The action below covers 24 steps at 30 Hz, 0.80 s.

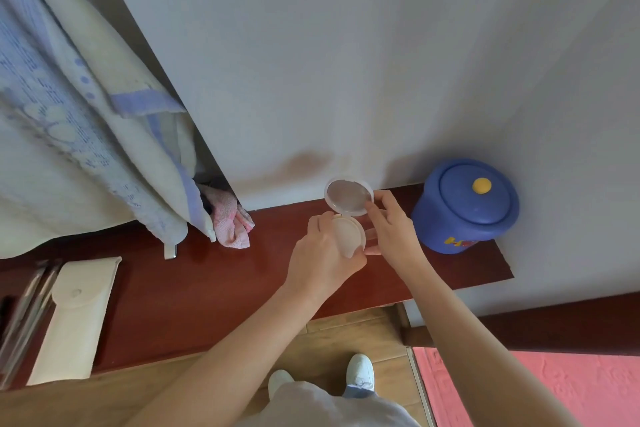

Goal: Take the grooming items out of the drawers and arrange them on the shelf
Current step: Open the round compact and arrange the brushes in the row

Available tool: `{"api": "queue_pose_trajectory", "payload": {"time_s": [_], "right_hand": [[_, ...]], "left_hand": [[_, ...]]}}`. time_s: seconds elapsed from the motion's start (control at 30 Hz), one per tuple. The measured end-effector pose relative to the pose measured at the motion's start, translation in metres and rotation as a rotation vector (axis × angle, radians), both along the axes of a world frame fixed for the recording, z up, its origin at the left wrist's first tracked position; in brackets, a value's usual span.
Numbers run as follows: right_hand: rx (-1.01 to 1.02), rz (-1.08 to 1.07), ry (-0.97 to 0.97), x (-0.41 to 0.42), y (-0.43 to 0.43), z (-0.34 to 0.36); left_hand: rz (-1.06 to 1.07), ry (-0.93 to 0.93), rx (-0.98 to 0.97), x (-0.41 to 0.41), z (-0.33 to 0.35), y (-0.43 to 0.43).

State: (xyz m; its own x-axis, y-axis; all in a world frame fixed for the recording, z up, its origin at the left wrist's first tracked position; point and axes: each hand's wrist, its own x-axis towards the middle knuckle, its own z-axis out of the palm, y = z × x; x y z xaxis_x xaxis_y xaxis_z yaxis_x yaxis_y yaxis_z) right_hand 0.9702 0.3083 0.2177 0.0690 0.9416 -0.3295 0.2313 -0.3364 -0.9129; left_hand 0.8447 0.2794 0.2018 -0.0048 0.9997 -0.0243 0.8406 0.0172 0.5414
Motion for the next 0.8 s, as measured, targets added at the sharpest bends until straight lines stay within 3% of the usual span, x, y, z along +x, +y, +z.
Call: {"api": "queue_pose_trajectory", "payload": {"time_s": [0.13, 0.3, 0.4, 0.5, 0.8], "right_hand": [[0.022, -0.041, -0.057, 0.006, 0.002, -0.003], [0.058, -0.032, -0.158, 0.019, 0.002, -0.009], [0.069, -0.034, -0.196, 0.024, 0.002, -0.013], [0.068, -0.024, -0.207, 0.024, 0.000, -0.015], [0.002, 0.075, -0.245, -0.032, -0.012, -0.027]], "left_hand": [[-0.114, -0.159, -0.063, -0.002, 0.011, 0.000], [0.095, -1.022, -0.391, -0.013, 0.016, -0.004], [0.263, -1.292, -0.445, -0.021, 0.011, -0.004], [0.363, -1.364, -0.429, -0.032, 0.003, -0.004], [0.559, -1.319, -0.419, -0.078, -0.012, -0.024]]}}
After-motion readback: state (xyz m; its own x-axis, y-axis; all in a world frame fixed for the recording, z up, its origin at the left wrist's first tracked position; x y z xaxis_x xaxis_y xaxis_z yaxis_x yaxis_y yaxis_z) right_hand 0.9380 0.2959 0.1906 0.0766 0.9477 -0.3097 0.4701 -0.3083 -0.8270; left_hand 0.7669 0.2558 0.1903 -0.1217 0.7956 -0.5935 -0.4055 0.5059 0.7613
